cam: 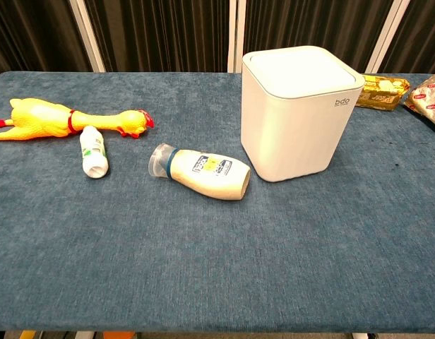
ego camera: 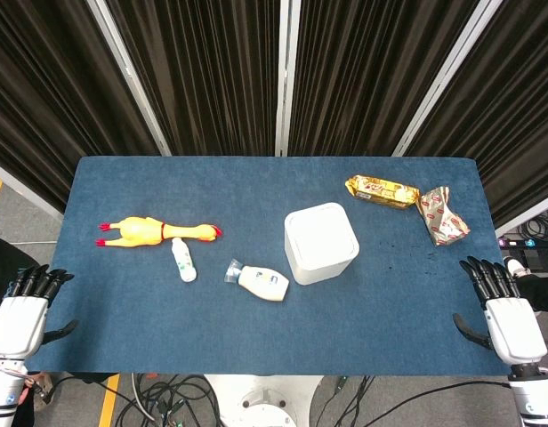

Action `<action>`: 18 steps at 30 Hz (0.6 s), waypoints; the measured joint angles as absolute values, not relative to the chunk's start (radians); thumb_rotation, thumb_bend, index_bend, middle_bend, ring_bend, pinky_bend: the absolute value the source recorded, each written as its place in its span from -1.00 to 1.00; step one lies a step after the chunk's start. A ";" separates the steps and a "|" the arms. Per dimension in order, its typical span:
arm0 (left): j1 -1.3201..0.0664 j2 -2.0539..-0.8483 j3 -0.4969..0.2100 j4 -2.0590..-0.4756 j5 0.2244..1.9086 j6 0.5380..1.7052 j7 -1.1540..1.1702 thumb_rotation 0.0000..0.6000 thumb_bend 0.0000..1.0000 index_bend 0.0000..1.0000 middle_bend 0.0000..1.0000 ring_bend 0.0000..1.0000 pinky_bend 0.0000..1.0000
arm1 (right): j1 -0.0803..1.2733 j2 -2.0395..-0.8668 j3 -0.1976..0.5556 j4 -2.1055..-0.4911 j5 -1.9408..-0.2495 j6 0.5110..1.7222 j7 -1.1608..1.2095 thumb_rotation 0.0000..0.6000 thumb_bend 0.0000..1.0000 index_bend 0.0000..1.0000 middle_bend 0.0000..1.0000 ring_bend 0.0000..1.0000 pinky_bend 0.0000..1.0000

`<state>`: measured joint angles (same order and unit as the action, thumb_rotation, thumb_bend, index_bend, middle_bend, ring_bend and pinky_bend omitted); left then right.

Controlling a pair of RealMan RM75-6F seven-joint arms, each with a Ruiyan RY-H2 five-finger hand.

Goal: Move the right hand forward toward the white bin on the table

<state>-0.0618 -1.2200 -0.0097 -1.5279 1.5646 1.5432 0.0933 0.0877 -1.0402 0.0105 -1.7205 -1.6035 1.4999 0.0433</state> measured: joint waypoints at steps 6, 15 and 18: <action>-0.065 -1.222 -0.013 -1.528 1.557 1.534 0.092 1.00 -0.93 -0.52 -0.61 -0.79 -0.76 | 0.089 -1.045 0.011 -1.716 -1.611 1.499 0.055 1.00 -0.57 -1.00 -0.93 -1.00 -1.00; -0.073 -1.221 -0.017 -1.535 1.568 1.534 0.098 1.00 -0.93 -0.52 -0.61 -0.79 -0.76 | 0.130 -1.030 0.009 -1.722 -1.659 1.457 0.083 1.00 -0.57 -1.00 -0.90 -1.00 -1.00; -0.072 -1.218 -0.016 -1.539 1.571 1.538 0.097 1.00 -0.93 -0.52 -0.61 -0.79 -0.76 | 0.180 -1.019 0.019 -1.734 -1.681 1.407 0.090 1.00 -0.57 -0.99 -0.85 -1.00 -1.00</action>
<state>-0.0725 -1.2181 -0.0158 -1.5387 1.5709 1.5380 0.0972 0.1795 -1.0191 0.0189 -1.7343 -1.6808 1.4072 0.0900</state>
